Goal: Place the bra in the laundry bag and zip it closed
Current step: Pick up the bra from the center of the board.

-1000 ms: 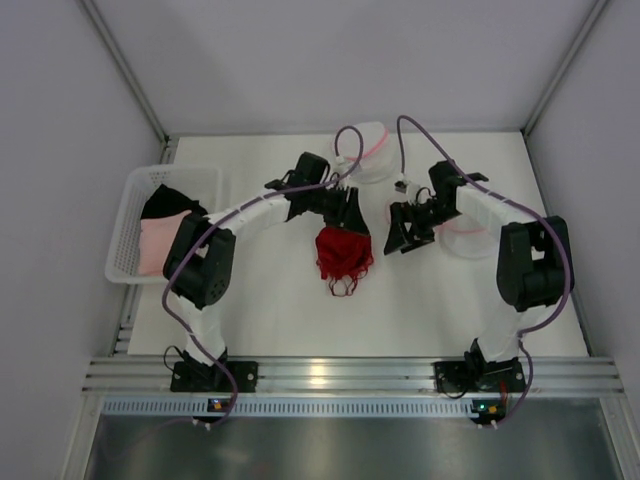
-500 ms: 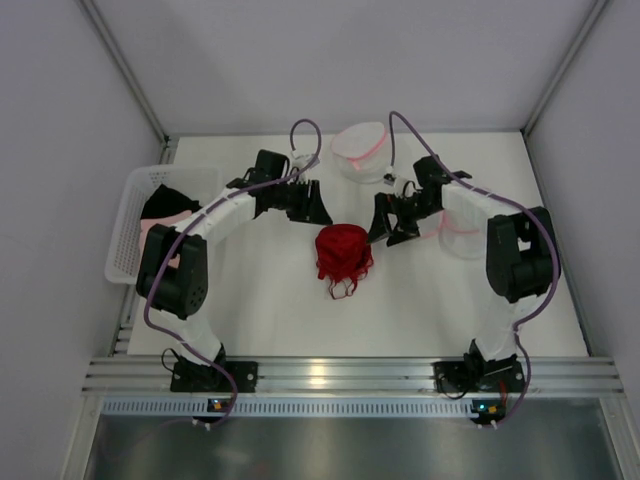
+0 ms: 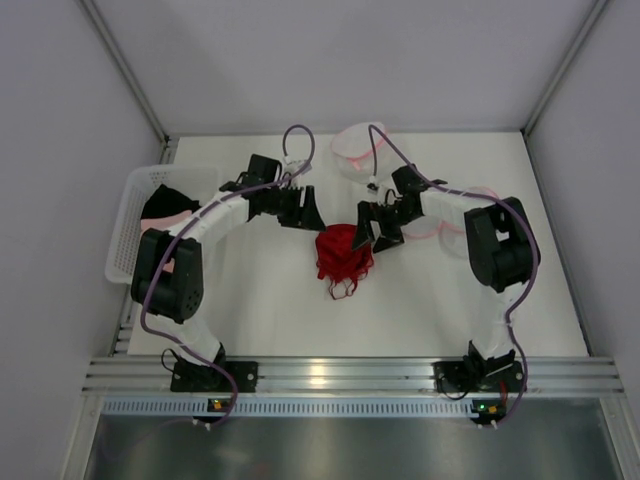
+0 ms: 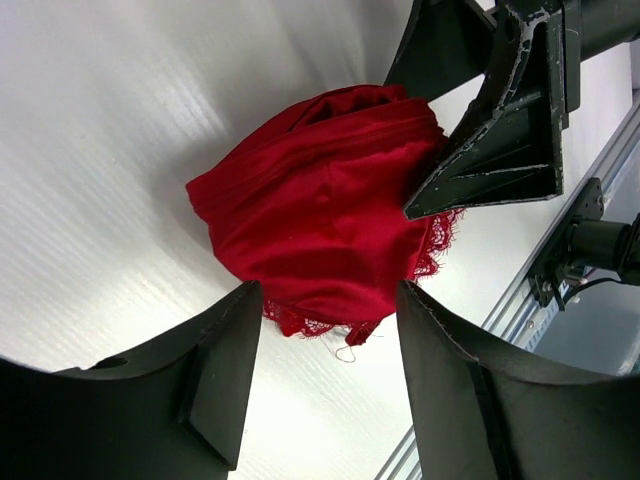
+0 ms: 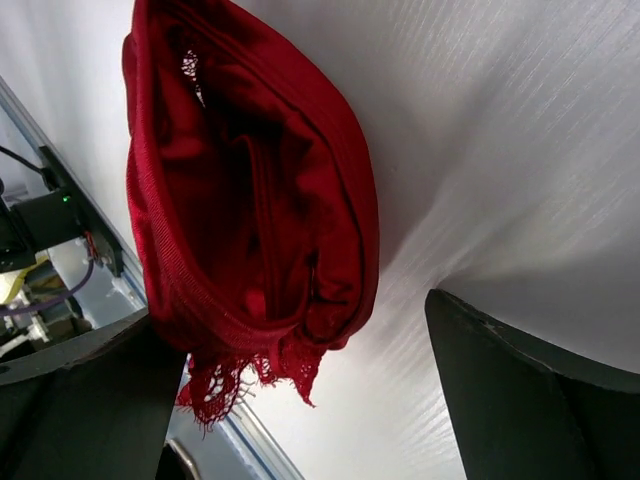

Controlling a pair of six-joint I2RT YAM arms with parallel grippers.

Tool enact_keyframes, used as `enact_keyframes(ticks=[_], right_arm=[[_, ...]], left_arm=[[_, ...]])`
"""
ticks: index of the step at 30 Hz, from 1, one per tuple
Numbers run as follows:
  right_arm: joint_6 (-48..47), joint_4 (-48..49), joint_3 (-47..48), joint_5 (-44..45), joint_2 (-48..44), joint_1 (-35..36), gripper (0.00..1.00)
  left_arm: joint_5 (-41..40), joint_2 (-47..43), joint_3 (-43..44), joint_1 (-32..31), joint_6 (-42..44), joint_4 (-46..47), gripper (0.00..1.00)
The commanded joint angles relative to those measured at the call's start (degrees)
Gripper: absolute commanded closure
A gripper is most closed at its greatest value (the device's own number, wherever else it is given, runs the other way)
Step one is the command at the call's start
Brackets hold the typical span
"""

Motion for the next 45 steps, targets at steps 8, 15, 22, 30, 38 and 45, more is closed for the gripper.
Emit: enact_keyframes(ticks=[8, 15, 22, 30, 38, 45], right_arm=[[-0.67, 6.25, 0.98, -2.69, 1.42, 0.98, 0.51], [-8.32, 6.17, 0.02, -6.38, -2.44, 0.89, 1.00], [-19.92, 1.08, 0.89, -12.80, -8.94, 2.12, 1.00], [-28.36, -6.57, 4.23, -14.03, -11.94, 5.28, 1.00], [-31.00, -9.39, 7.57, -10.61, -12.03, 7.13, 1.00], [-29.16, -8.77, 10.03, -11.74, -12.73, 7.39, 1.00]], left_arm=[[0.22, -2.45, 1.60, 1.22, 2.36, -0.97, 0.18], [2.85, -3.33, 2.12, 2.01, 7.63, -1.14, 0.02], [9.80, -3.51, 4.14, 2.63, 15.63, -1.85, 0.02], [16.91, -3.15, 3.27, 1.14, 18.09, -1.85, 0.02], [26.49, -2.46, -1.12, -2.46, 17.31, -1.93, 0.02], [25.62, -0.61, -2.45, -4.75, 15.64, -1.85, 0.15]])
